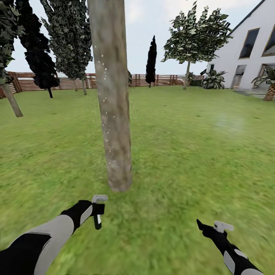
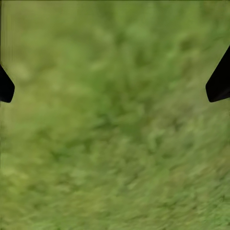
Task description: In the garden, pick up the pesticide atomizer on the floor and spray pesticide onto both trees until each tree trunk is fully covered.
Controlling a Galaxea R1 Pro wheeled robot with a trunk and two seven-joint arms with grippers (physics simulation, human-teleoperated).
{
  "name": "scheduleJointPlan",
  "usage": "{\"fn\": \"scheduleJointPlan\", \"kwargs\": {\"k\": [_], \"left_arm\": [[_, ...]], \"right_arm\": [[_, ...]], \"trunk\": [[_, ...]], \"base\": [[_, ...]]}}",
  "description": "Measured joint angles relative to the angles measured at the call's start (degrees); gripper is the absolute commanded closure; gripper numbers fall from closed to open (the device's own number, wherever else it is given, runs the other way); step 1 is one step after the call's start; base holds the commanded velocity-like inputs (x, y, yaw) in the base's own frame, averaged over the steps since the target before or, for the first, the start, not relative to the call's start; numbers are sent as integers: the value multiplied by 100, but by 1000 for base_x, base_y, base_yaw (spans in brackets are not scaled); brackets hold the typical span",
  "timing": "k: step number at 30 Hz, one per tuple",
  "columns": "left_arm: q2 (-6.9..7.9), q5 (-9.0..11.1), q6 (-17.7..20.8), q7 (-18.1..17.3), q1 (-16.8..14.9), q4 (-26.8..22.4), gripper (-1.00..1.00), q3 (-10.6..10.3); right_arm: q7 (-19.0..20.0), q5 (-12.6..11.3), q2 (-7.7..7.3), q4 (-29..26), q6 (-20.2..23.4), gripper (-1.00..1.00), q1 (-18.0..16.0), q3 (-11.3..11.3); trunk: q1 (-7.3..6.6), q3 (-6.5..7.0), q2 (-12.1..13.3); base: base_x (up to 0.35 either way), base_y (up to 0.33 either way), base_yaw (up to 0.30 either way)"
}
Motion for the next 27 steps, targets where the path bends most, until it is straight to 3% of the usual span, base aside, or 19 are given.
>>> {"fn": "scheduleJointPlan", "kwargs": {"k": [2, 6, 10, 12, 14, 16, 22, 27], "left_arm": [[-45, 6, 17, 5, 1, -349, 100, -4], [-241, 11, 25, 12, 3, -484, 100, -2], [-316, -18, 139, 22, 2, -773, 100, -5], [-300, -18, 630, 23, 0, -1248, 100, 1], [-296, -17, 1805, 23, 1, -2230, 100, 1], [-295, -23, 2386, 23, 2, -2758, 100, 1], [-294, -33, 2848, 32, -125, -2928, 100, 9], [-286, -40, 2945, 46, -187, -3258, 100, 9]], "right_arm": [[0, -12, -4, 0, -23, -100, 0, -6], [1, -30, -31, -7, -38, -100, 0, -17], [0, -28, -35, -7, -44, -100, 0, -17], [0, -21, -35, -6, -47, -100, 0, -17], [0, -15, -31, -1, -49, -100, 0, -17], [0, -14, -27, 0, -52, -100, 2, -18], [0, -14, -26, 0, -53, -100, 0, -18], [0, -14, -10, 0, -52, -100, 0, -18]], "trunk": [[0, -1, 0], [0, -2, 0], [0, -2, 0], [0, -1, 0], [0, -1, 0], [0, -2, 0], [0, -2, 0], [0, -11, 0]], "base": [[36, -307, 38], [70, -309, 7], [43, -153, 1], [3, -11, 0], [0, -2, 0], [0, 0, 0], [-10, 0, 0], [-187, -148, 206]]}}
